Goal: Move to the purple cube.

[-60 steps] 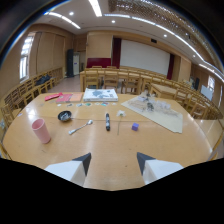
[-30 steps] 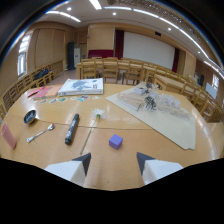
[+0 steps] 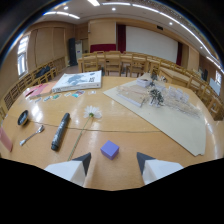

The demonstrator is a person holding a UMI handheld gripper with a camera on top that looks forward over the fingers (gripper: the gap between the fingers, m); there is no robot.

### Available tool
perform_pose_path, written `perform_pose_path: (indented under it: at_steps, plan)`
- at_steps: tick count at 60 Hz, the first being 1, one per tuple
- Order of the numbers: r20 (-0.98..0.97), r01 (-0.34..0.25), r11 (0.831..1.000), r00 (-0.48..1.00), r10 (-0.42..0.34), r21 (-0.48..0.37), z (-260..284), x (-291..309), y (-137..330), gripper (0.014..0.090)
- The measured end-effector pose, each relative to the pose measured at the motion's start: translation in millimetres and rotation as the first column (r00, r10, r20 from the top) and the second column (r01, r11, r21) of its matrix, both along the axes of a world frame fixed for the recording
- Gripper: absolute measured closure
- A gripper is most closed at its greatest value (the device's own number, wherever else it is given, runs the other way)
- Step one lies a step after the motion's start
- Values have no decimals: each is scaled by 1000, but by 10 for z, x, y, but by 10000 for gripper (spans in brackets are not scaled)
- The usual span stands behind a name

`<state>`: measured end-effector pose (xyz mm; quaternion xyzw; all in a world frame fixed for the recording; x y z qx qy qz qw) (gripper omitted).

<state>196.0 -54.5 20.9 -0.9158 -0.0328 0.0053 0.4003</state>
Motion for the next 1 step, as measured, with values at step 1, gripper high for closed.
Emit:
perform_pose_path:
  at_steps: [1]
  plan:
    - [0, 0, 1000, 1000, 0, 0, 1, -2, 3, 186]
